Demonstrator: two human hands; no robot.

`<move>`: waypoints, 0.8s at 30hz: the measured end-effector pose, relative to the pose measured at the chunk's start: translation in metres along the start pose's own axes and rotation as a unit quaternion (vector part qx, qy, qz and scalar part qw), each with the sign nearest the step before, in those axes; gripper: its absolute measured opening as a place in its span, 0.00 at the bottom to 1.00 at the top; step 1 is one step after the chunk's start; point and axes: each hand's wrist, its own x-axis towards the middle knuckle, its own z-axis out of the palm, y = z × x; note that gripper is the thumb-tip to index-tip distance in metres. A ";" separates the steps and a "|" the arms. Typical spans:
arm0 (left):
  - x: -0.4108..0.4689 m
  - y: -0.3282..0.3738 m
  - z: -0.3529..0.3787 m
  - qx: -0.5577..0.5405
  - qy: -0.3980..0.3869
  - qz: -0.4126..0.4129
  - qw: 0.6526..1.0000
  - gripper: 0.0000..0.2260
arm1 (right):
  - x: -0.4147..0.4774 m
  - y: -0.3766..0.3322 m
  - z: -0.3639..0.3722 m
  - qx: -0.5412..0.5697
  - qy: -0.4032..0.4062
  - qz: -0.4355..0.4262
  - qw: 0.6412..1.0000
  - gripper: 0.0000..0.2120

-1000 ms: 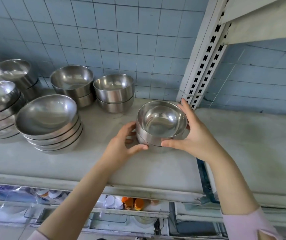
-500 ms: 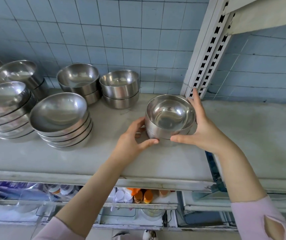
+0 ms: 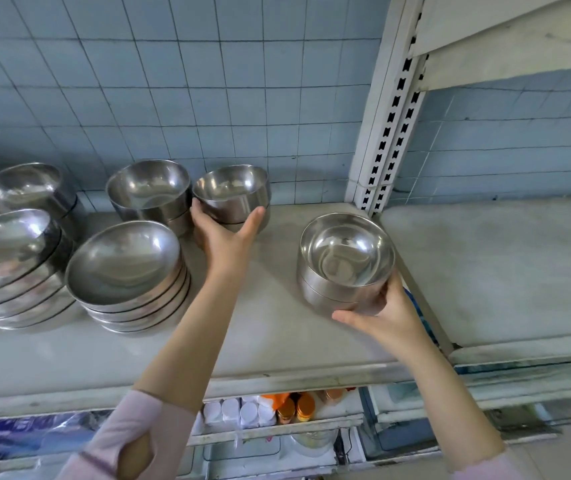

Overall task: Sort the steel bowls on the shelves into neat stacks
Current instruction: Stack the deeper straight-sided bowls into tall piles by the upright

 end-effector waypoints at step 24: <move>-0.009 0.036 -0.018 0.143 -0.008 0.192 0.971 0.28 | -0.002 0.000 -0.002 0.013 -0.019 0.030 0.999 0.46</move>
